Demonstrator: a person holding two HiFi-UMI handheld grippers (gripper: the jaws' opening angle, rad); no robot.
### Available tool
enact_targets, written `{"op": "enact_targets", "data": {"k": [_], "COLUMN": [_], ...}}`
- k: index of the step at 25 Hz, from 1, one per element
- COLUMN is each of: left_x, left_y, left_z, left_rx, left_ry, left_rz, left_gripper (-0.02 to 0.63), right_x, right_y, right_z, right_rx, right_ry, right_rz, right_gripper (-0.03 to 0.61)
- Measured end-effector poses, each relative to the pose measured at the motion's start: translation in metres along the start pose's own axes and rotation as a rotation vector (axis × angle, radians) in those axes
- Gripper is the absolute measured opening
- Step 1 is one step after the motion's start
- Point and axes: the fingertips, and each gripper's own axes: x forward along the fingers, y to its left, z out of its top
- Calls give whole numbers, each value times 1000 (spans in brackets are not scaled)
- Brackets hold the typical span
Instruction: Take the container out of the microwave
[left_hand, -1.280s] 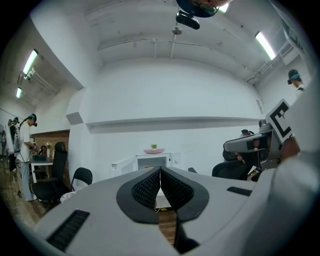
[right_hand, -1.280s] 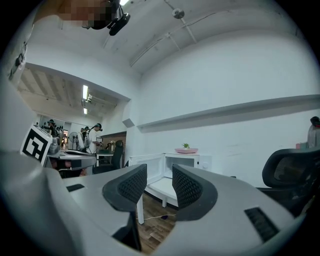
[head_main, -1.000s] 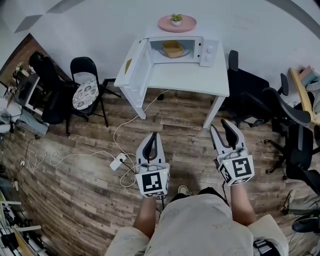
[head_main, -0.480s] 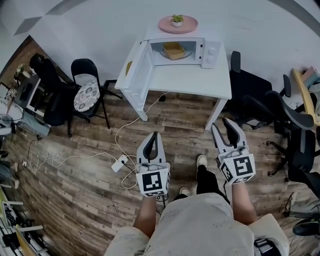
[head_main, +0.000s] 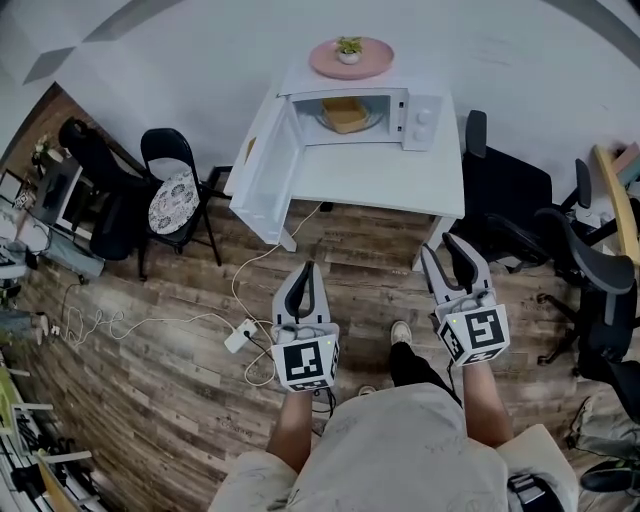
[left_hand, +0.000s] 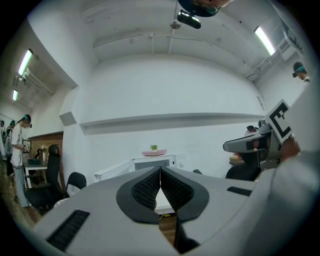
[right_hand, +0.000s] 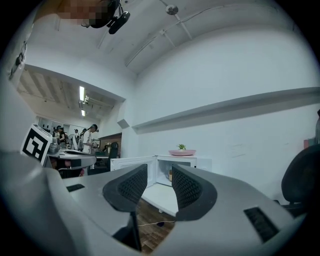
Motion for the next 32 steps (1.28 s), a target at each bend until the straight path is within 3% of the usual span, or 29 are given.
{"op": "enact_targets", "data": {"k": [22,32], "left_x": [142,194], "left_y": [-16,-24], "left_z": [29,41], "left_rx": [52,53], "left_ry": [31,-1], "left_rz": [102,135], "left_gripper": [9,9], "right_x": [119,165], "right_y": [-115,-161], "right_z": [2,-2], "right_rx": [82,99], "right_ry": [-15,-20], "right_rz": [93,122], "right_gripper": [167,167]}}
